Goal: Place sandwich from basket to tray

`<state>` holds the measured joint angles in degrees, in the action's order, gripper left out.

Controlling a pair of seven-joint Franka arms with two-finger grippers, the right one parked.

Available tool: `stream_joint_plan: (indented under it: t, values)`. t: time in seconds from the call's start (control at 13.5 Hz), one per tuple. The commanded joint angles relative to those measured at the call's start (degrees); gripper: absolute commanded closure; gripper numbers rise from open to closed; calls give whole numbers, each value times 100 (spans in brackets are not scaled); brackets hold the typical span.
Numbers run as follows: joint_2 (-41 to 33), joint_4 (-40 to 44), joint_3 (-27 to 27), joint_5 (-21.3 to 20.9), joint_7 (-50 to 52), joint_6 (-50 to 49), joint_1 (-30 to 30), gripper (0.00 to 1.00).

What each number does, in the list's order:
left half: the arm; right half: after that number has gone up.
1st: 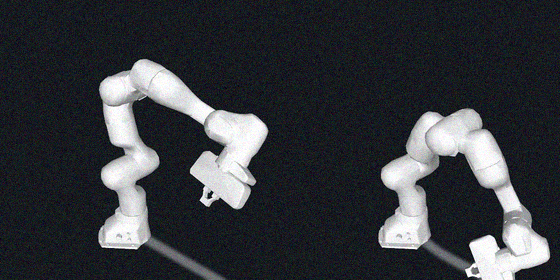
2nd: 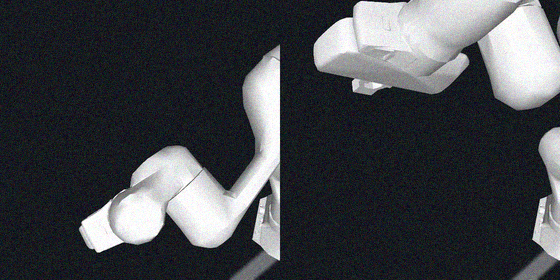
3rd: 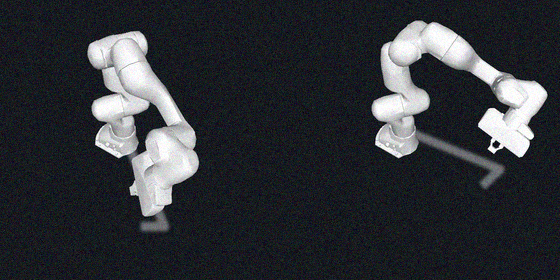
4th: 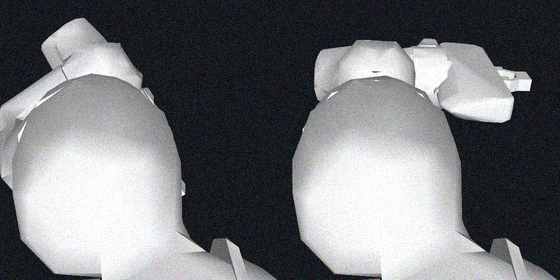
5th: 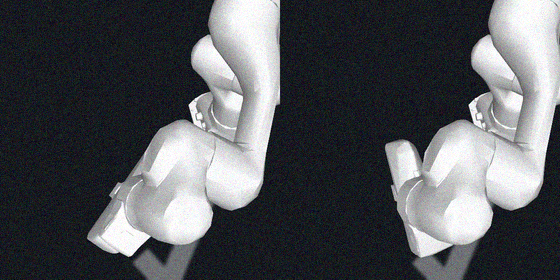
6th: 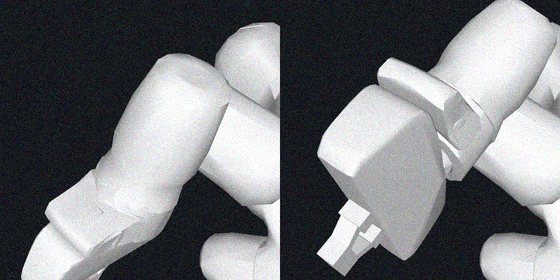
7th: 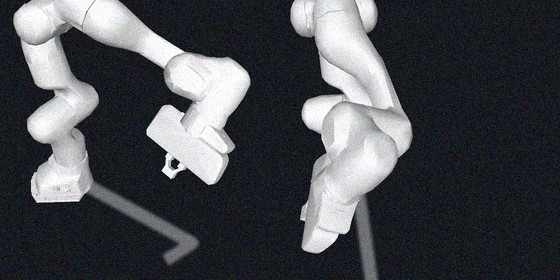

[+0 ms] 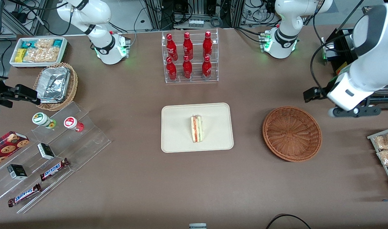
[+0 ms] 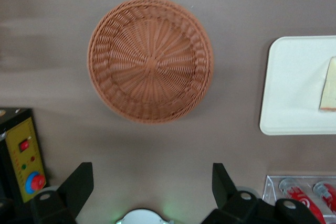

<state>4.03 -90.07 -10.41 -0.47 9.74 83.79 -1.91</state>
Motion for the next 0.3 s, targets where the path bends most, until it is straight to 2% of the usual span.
stream_joint_plan:
  t: [0.0,0.22]
  values:
    - [-507,-221,-84,109,-419,-397,-230,0]
    - [-649,-195,-66,100,-570,-557,-398,0]
